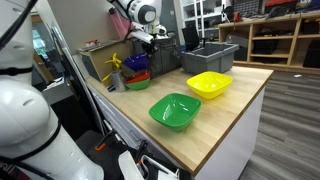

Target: Remove the blue bowl from the stacked bowls

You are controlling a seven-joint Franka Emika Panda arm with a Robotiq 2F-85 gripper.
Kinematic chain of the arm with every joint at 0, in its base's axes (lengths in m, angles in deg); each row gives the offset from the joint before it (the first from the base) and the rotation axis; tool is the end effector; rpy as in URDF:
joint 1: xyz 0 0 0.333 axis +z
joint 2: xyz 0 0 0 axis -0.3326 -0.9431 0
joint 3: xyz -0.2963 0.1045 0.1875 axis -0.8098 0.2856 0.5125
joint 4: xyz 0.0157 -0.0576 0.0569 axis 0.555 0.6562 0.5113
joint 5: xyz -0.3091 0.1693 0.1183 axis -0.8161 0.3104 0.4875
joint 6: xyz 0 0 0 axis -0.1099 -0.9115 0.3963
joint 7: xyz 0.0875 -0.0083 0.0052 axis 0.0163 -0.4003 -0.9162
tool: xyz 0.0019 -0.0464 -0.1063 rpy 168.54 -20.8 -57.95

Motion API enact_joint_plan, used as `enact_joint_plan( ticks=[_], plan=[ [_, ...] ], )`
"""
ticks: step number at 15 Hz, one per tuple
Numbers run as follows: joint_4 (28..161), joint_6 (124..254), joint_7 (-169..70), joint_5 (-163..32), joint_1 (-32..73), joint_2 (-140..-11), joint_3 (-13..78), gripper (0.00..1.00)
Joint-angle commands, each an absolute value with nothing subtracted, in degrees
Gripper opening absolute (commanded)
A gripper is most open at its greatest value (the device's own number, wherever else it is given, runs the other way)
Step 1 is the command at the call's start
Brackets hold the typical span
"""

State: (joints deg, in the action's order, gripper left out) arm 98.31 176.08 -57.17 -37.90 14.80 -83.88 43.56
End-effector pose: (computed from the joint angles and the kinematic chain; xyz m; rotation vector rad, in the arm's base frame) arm 0.6723 0.0388 0.4076 -2.7130 0.1951 -0.0238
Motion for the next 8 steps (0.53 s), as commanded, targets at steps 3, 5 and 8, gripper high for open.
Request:
enact_joint_plan(
  ticks=[3, 5, 8],
  plan=[
    [94.3, 169.6, -57.2, -39.6, 14.0, -81.8, 40.3, 0.02],
    [93.2, 168.1, -57.1, -41.1, 13.7, -81.7, 39.0, 0.02],
    [92.8, 167.2, -57.0, -44.2, 13.6, -81.6, 37.2, 0.02]
  ],
)
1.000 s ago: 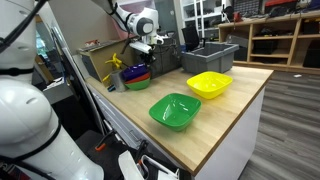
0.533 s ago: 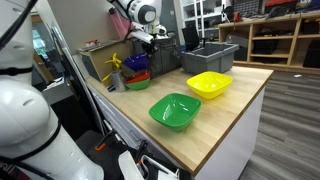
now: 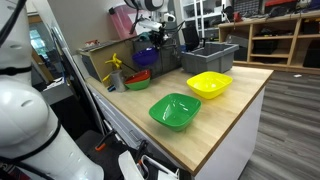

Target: Remove the blue bowl from the stacked bowls

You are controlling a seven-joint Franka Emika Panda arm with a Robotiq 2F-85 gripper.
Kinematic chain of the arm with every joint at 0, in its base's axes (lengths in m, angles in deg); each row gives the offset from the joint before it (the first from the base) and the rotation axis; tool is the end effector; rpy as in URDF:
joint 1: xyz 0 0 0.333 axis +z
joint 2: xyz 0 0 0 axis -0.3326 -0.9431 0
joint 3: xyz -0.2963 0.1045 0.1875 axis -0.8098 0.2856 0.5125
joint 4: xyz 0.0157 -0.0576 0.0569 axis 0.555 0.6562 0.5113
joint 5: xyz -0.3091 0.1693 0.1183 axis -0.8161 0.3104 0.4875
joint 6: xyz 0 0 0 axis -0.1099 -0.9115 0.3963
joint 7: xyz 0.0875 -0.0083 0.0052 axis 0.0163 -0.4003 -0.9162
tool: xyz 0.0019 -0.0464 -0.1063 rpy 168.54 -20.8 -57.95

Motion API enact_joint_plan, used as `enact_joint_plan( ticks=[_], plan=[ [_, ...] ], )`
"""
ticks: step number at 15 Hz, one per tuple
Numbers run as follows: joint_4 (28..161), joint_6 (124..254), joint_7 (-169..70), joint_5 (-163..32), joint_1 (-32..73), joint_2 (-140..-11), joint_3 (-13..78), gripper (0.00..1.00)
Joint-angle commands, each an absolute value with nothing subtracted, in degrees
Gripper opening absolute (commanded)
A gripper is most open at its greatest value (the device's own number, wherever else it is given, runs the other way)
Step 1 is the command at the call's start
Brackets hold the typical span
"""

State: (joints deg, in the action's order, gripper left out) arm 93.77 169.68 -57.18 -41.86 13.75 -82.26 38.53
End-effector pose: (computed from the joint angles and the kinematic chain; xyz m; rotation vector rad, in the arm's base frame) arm 0.6741 -0.0228 0.4495 -2.7880 0.2345 -0.0440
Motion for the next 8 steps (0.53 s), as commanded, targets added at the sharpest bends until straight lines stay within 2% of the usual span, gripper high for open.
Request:
enact_joint_plan(
  ticks=[1, 8],
  plan=[
    [93.0, 167.4, -56.9, -45.3, 13.6, -81.6, 36.6, 0.02],
    [96.1, 170.2, -55.8, -55.0, 13.5, -81.9, 32.8, 0.02]
  ],
)
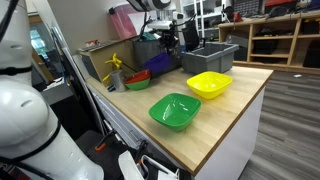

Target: Remove the blue bowl from the stacked bowls

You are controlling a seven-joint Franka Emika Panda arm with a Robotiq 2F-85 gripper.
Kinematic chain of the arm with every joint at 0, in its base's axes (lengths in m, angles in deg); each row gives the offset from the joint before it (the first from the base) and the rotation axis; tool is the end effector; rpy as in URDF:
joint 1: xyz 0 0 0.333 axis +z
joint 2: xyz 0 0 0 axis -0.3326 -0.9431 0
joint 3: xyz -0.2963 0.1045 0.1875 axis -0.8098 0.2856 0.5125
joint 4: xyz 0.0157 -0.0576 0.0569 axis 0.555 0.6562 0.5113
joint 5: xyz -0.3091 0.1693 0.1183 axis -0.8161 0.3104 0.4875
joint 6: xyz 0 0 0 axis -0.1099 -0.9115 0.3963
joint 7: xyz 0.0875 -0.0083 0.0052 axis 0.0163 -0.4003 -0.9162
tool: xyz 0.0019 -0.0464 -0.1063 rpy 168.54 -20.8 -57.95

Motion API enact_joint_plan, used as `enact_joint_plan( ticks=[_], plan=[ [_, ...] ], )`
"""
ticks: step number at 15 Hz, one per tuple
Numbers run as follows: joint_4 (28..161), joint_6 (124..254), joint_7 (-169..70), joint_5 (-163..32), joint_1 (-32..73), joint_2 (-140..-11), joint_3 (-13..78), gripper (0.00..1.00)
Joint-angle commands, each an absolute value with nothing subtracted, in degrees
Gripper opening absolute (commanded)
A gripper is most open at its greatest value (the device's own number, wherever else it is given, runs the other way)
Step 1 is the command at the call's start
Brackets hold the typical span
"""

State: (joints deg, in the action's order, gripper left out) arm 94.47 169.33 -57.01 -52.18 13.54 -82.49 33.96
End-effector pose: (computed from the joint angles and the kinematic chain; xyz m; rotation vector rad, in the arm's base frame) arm 0.6652 -0.0819 0.4373 -2.9803 0.2550 -0.0067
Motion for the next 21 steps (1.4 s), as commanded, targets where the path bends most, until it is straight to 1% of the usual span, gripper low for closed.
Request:
enact_joint_plan(
  ticks=[1, 9, 15, 21],
  plan=[
    [96.6, 170.8, -55.6, -55.7, 13.5, -82.0, 32.5, 0.02],
    [100.8, 183.1, -47.1, -55.6, 13.8, -84.7, 31.5, 0.02],
    [101.7, 191.3, -33.2, -53.9, 15.0, -87.3, 30.3, 0.02],
    [103.9, 189.2, -27.2, -51.7, 15.3, -85.4, 30.8, 0.02]
  ],
)
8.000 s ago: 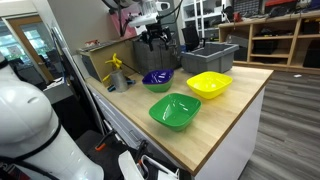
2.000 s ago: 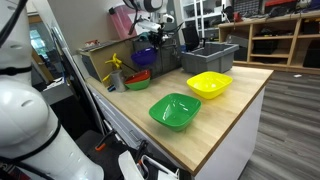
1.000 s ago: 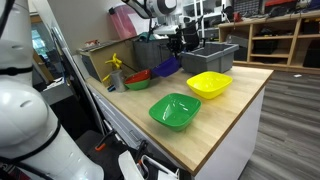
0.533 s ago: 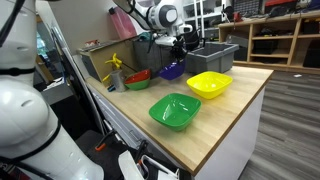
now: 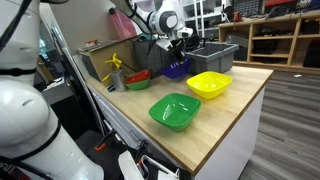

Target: Remove the blue bowl from the stacked bowls

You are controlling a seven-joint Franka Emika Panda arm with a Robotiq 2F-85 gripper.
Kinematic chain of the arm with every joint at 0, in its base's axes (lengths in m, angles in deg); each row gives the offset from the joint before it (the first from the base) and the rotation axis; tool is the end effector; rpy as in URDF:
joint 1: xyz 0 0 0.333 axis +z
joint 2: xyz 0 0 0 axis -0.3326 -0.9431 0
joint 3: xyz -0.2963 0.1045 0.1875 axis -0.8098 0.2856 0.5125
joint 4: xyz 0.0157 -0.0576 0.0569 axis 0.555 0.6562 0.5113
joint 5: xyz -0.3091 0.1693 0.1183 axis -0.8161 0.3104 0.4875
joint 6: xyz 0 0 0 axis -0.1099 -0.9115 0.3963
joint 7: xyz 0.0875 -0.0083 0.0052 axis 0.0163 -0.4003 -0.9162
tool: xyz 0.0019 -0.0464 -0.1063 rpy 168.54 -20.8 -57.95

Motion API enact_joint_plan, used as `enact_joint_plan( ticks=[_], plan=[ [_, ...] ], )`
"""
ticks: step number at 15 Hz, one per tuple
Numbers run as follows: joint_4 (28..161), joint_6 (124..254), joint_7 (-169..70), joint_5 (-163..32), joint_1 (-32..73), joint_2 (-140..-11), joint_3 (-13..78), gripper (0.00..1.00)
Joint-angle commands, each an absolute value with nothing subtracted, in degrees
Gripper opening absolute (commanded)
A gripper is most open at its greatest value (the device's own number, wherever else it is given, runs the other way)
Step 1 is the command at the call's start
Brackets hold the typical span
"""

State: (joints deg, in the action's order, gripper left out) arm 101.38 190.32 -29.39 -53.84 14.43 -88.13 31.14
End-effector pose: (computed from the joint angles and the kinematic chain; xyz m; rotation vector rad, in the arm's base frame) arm 0.6787 -0.1127 0.3517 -2.8618 1.0459 -0.1974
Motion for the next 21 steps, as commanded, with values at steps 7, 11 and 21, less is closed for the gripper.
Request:
enact_joint_plan(
  ticks=[7, 11, 21],
  plan=[
    [106.7, 184.5, -28.9, -47.3, 14.9, -82.5, 31.9, 0.02],
    [107.8, 182.6, -30.4, -49.5, 15.1, -81.0, 31.0, 0.02],
    [107.4, 181.0, -37.9, -55.6, 16.5, -77.9, 32.3, 0.92]
  ],
)
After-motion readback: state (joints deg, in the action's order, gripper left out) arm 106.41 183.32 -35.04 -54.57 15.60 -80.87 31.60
